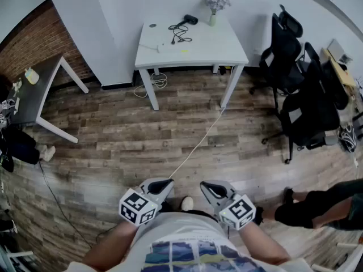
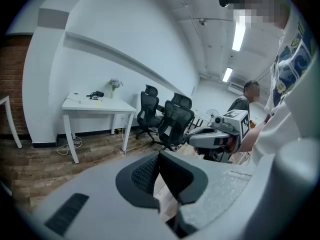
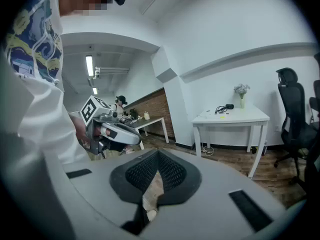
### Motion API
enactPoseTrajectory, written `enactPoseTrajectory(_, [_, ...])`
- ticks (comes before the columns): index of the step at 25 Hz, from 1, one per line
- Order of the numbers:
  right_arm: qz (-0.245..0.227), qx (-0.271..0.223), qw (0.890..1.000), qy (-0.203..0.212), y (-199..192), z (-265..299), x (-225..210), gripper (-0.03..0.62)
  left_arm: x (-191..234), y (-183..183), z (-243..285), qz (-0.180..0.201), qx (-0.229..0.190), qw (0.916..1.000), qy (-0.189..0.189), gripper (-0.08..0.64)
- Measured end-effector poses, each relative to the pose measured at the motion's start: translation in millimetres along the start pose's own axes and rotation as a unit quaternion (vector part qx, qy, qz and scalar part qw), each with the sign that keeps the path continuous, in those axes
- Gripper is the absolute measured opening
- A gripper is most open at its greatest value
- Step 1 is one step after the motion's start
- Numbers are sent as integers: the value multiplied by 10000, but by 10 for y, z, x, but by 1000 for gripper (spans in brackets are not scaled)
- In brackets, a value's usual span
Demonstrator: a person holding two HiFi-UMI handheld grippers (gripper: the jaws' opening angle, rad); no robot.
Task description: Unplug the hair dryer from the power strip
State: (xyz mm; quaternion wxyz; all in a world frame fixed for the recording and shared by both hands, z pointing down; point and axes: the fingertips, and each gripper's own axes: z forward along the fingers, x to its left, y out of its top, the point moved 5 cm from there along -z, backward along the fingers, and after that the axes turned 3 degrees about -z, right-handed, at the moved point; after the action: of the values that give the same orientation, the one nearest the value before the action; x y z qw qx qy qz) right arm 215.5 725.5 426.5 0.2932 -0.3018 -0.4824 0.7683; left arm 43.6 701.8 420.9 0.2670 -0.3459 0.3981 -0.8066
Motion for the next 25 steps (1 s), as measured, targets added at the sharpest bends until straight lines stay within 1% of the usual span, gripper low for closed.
enactPoseTrajectory(7, [4, -159, 9999, -4, 52, 40, -85, -2, 6, 32, 36, 126, 10, 9999, 53, 3])
enactPoseTrajectory(16, [-160, -245, 9995, 89, 156, 161, -96, 2, 75, 96, 40, 115, -84, 9999, 87, 3])
enactPoseTrajectory(18, [-202, -259, 9994, 112, 171, 201, -109, 39, 99, 102, 40, 70, -85, 9999, 95, 3])
enactPoseTrajectory(22, [-120, -251, 9995, 123, 174, 242, -124, 41, 139, 72, 18, 45, -74, 9999, 117, 3])
enactPoseTrajectory(25, [-84, -194, 9997, 122, 156, 361, -207, 41, 257, 71, 21, 18, -69, 9999, 157, 3])
